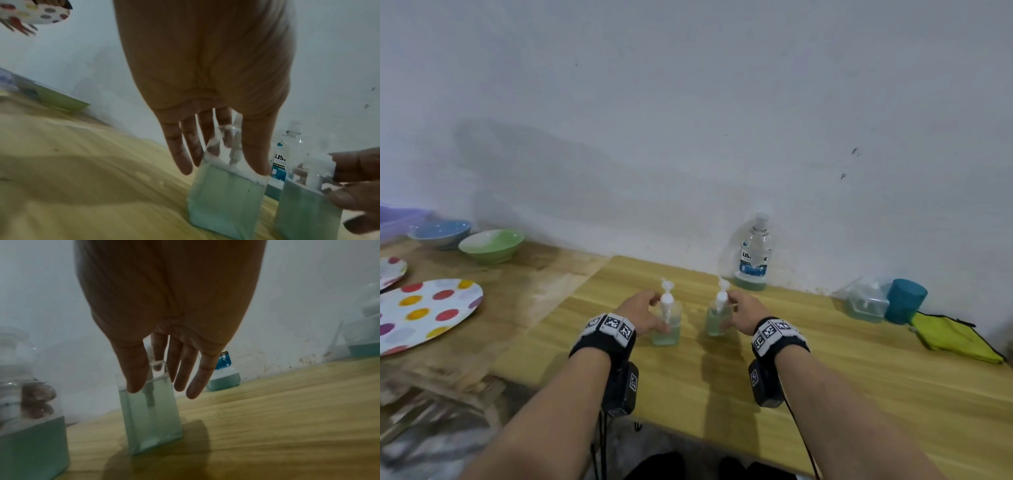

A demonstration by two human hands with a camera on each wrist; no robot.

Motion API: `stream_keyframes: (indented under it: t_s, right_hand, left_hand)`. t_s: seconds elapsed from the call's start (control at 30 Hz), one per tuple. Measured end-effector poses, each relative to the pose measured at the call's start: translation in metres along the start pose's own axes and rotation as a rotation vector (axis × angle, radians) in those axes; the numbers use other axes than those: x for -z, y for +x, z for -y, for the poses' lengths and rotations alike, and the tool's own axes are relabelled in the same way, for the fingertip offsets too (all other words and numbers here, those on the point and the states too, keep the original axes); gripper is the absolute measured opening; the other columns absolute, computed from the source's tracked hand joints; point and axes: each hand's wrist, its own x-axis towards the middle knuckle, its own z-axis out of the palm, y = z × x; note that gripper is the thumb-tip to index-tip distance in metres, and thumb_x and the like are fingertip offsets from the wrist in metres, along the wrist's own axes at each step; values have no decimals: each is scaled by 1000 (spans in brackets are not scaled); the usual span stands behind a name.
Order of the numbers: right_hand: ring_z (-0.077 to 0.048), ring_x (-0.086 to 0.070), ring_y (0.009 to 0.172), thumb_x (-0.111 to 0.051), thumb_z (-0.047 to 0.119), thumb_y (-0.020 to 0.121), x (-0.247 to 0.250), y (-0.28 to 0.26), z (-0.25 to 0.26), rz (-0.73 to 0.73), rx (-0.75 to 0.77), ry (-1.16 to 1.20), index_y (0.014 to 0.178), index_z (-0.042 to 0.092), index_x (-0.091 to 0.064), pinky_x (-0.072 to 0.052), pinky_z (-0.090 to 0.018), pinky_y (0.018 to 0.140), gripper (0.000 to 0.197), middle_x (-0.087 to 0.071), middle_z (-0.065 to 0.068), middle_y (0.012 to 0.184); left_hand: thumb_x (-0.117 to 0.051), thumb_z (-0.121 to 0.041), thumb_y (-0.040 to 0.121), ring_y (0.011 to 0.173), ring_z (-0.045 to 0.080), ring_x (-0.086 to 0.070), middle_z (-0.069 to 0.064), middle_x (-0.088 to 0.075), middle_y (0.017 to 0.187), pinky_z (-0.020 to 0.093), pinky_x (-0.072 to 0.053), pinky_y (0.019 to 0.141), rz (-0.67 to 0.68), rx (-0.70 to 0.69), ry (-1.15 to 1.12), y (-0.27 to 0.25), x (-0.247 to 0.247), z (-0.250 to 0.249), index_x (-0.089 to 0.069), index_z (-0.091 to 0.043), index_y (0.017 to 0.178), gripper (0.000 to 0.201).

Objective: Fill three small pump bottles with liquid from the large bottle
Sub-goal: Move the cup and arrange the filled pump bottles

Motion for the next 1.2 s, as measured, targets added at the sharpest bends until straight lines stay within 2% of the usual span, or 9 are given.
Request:
stream_keyframes:
  t_s: [0.1,0.17,0.4,0.5,0.63,0.7,0.83,0.93,1.2]
  right_hand:
    - [-22,-62,102,-80,11,76,5,9,-7,-17,29,60,117,11,-64,-50,-38,93,44,-66,-2,107]
    - [-19,-62,92,-81,12,76,15,12,-13,-18,47,71,106,12,-67,-50,-35,89,33,-66,2,95]
    - [-21,-63,85,-81,16,76,111,20,-60,-222,-26,-34,92,7,-70,-52,-32,78,22,-69,-4,92]
    - [-29,-66,84,-78,15,76,155,24,-91,-308,-113,-102,81,6,-68,-53,-37,74,15,-71,-11,89]
    - [-20,-58,76,-80,12,74,191,30,-126,-342,-240,-144,65,19,-55,-46,-29,66,27,-65,-5,82]
    - [-19,-57,77,-80,13,74,199,38,-142,-339,-272,-149,64,24,-52,-41,-26,67,31,-63,-2,82]
    - [-21,-58,77,-81,14,73,199,57,-162,-280,-304,-204,69,16,-54,-41,-24,61,27,-63,-5,84]
    - [-20,-56,78,-81,14,73,195,69,-167,-249,-289,-228,69,17,-52,-40,-25,65,29,-59,-3,81]
    - [-22,-57,79,-76,12,76,187,75,-178,-218,-347,-213,63,19,-50,-42,-26,66,29,-60,-5,82]
  left_hand:
    - [-85,-15,71,105,23,-63,-1,-66,107,32,-48,86,-15,-38,-30,15,-7,-3,-63,-13,118,52]
    - [-86,-15,68,96,22,-65,-1,-69,99,35,-53,85,20,-63,-29,26,-7,-16,-67,-12,110,46]
    - [-89,-20,64,92,25,-66,4,-70,95,38,-54,85,71,-228,18,84,-32,-117,-69,-7,100,43]
    - [-87,-16,67,89,22,-63,1,-67,97,29,-48,78,107,-310,11,115,-60,-167,-68,-10,100,39]
    - [-87,-15,68,92,20,-61,1,-66,97,26,-42,77,145,-355,2,155,-104,-216,-67,-11,103,41]
    - [-87,-16,68,95,22,-63,4,-68,102,28,-44,79,156,-352,18,171,-125,-231,-68,-8,105,42]
    - [-88,-18,67,102,24,-64,5,-69,112,33,-50,88,160,-353,45,196,-158,-243,-67,-9,114,53]
    - [-88,-17,66,102,25,-65,6,-70,112,36,-52,91,143,-357,60,207,-171,-244,-67,-9,115,53]
    - [-86,-17,70,91,20,-58,3,-65,103,29,-47,82,150,-350,88,217,-185,-238,-66,-9,111,46]
